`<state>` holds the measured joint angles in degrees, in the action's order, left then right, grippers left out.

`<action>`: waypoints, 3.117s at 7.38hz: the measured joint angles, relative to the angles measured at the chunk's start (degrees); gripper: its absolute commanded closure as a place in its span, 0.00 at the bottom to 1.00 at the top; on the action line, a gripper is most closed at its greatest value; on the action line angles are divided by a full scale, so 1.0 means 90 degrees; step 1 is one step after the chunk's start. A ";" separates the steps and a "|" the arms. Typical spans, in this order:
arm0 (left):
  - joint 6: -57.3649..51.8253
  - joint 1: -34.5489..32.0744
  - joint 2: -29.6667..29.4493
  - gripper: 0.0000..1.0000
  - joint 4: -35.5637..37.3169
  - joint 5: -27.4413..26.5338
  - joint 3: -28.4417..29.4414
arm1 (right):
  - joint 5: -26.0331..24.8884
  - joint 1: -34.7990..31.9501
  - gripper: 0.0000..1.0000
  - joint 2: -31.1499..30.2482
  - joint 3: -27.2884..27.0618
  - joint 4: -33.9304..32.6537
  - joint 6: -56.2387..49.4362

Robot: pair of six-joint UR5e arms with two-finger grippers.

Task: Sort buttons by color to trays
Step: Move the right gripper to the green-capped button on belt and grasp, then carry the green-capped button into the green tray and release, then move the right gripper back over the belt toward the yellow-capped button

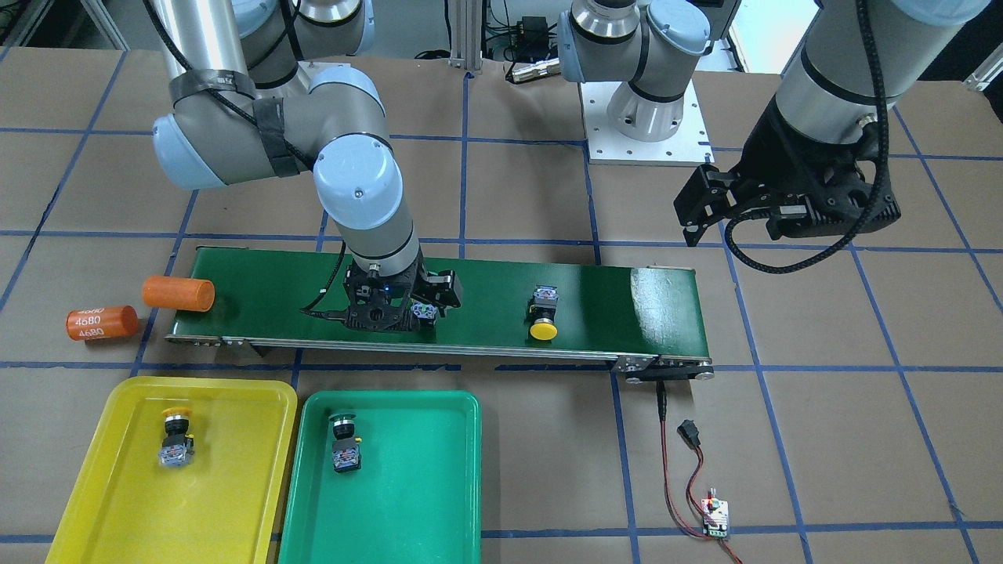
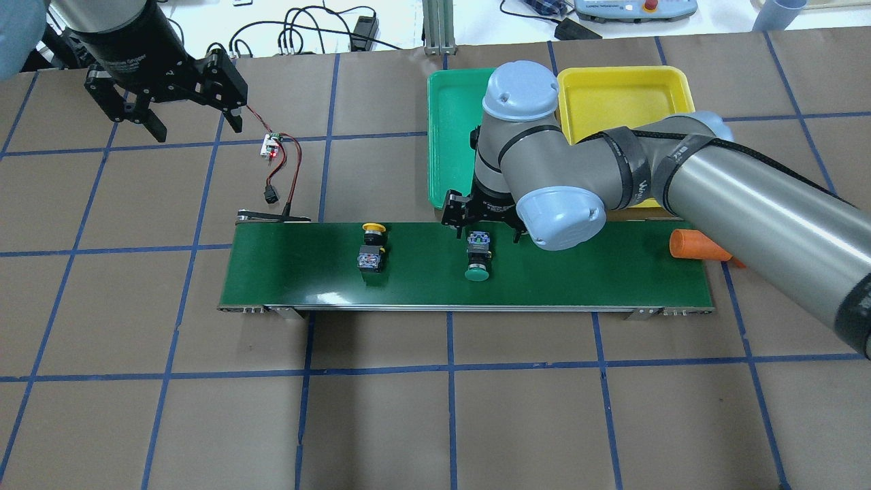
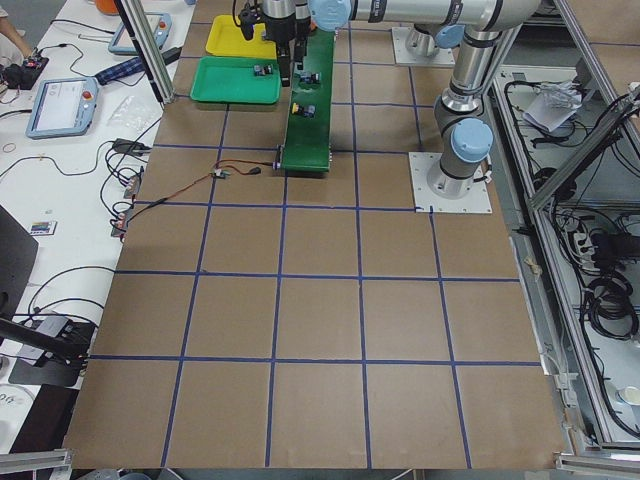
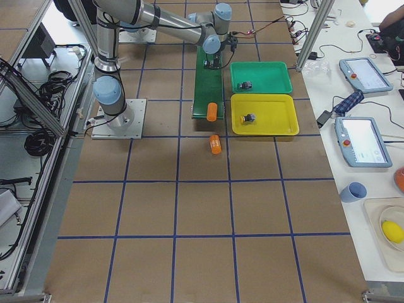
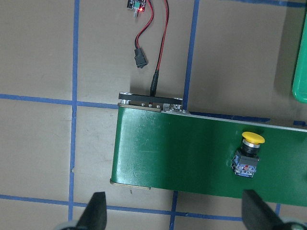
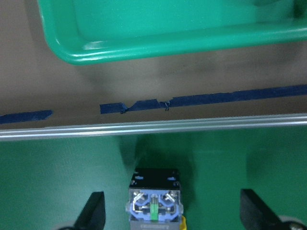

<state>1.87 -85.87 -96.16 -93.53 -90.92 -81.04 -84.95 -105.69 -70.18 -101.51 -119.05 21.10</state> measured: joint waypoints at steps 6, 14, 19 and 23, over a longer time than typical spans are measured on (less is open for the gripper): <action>-0.0023 0.0026 -0.0051 0.00 -0.0017 -0.0062 0.0051 | -0.0266 0.0114 1.00 -0.0011 0.0361 0.0101 -0.0032; -0.0044 0.0023 -0.0134 0.00 -0.0097 -0.0197 0.0014 | -0.0548 0.0395 0.01 0.1700 0.2028 -0.1266 -0.1509; -0.0319 0.0031 -0.0056 0.00 -0.0117 -0.0186 -0.0069 | -0.0610 0.0505 0.00 0.1158 0.1993 -0.0434 -0.1459; -0.0364 0.0031 -0.0030 0.00 -0.0106 -0.0222 -0.0035 | -0.0714 0.1079 0.00 -0.0633 0.1474 0.1852 -0.1411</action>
<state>-1.41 -85.59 -96.43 -94.49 -92.92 -81.35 -91.37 -95.98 -75.88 -88.24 -102.37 8.41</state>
